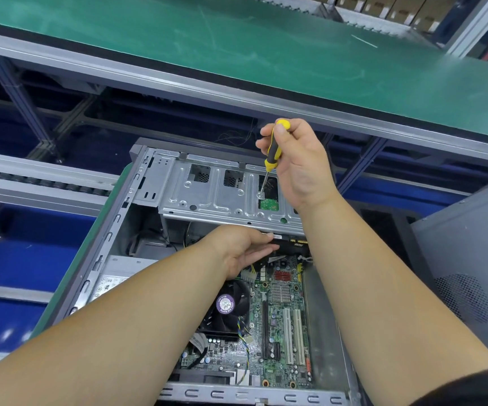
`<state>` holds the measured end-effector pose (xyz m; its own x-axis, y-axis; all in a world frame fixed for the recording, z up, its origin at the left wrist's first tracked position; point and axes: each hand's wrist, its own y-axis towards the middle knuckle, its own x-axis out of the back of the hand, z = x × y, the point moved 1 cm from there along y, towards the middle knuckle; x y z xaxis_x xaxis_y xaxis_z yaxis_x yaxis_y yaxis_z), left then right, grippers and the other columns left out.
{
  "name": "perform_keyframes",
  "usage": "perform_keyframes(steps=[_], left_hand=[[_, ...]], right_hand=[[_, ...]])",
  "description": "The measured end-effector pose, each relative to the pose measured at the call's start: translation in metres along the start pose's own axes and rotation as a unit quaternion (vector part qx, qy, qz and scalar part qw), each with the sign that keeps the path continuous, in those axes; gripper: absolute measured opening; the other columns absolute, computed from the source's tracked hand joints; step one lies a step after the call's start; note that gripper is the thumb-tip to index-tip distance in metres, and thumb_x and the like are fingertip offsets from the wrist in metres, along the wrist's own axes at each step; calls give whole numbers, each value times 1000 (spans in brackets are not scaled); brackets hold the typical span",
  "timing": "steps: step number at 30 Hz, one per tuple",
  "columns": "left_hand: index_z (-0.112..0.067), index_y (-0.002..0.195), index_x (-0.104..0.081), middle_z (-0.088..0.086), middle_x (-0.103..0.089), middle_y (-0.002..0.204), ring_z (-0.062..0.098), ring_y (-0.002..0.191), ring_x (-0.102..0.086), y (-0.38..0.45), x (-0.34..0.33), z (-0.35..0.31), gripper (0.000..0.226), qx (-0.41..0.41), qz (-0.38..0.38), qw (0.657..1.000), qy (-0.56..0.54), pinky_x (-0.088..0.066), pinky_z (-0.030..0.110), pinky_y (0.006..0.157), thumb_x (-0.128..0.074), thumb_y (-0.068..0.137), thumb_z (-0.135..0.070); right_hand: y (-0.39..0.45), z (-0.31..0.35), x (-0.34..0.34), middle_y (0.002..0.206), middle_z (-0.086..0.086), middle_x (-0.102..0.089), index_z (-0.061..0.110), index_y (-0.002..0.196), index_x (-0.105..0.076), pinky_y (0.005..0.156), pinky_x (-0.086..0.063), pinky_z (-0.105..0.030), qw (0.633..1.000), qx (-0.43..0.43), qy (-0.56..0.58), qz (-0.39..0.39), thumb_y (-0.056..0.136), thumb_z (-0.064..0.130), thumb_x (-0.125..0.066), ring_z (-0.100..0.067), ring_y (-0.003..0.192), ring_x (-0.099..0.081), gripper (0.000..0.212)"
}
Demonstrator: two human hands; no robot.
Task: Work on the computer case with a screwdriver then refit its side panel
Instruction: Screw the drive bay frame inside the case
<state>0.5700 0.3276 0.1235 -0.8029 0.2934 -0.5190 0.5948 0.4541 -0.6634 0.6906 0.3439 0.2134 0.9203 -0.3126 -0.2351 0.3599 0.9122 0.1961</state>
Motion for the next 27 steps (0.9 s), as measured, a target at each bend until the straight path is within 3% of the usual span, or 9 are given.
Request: perform_keyframes(steps=[3,7,12,17,22,27], left_hand=[[7,91,-62,14,-71,81,23,73,-72,0,0,0,7,-2,-2,1000,-2,-60,22,63,-65,85,9],[8,92,-61,15,-70,85,23,74,-72,-1,-1,0,9,-3,-3,1000,-2,-60,22,63,-65,84,10],[8,93,-61,15,-70,84,24,74,-72,-1,-1,-1,10,-2,-4,1000,-3,-60,23,62,-65,84,10],[7,89,-61,15,-70,84,24,75,-72,-1,-1,0,7,-5,-6,1000,-3,-60,24,64,-65,84,10],[7,91,-62,16,-69,89,25,79,-71,-2,-2,0,8,-5,-2,1000,-2,-60,23,64,-64,85,10],[7,92,-61,15,-69,90,25,79,-71,-3,-2,0,9,-5,-2,1000,5,-59,22,63,-64,85,10]], right_hand=[[0,-1,-1,84,4,-65,17,96,-54,72,-41,-27,1000,-1,-18,1,93,23,-53,-12,72,-53,6],[-2,-2,0,84,4,-63,16,108,-61,75,-39,-28,1000,4,0,2,102,31,-37,-11,74,-51,29],[-1,-3,1,86,3,-64,12,103,-63,83,-46,-28,999,-7,28,-19,98,26,-46,-11,81,-58,22],[0,0,-2,82,2,-59,15,90,-55,74,-42,-26,999,-13,21,-29,92,21,-56,-14,73,-52,7],[-1,1,-9,75,3,-58,15,86,-49,77,-44,-30,1000,0,-3,-17,96,8,-56,-14,68,-55,14],[0,3,-6,71,6,-60,17,83,-49,73,-43,-29,999,3,-10,-52,97,9,-57,-14,69,-54,18]])
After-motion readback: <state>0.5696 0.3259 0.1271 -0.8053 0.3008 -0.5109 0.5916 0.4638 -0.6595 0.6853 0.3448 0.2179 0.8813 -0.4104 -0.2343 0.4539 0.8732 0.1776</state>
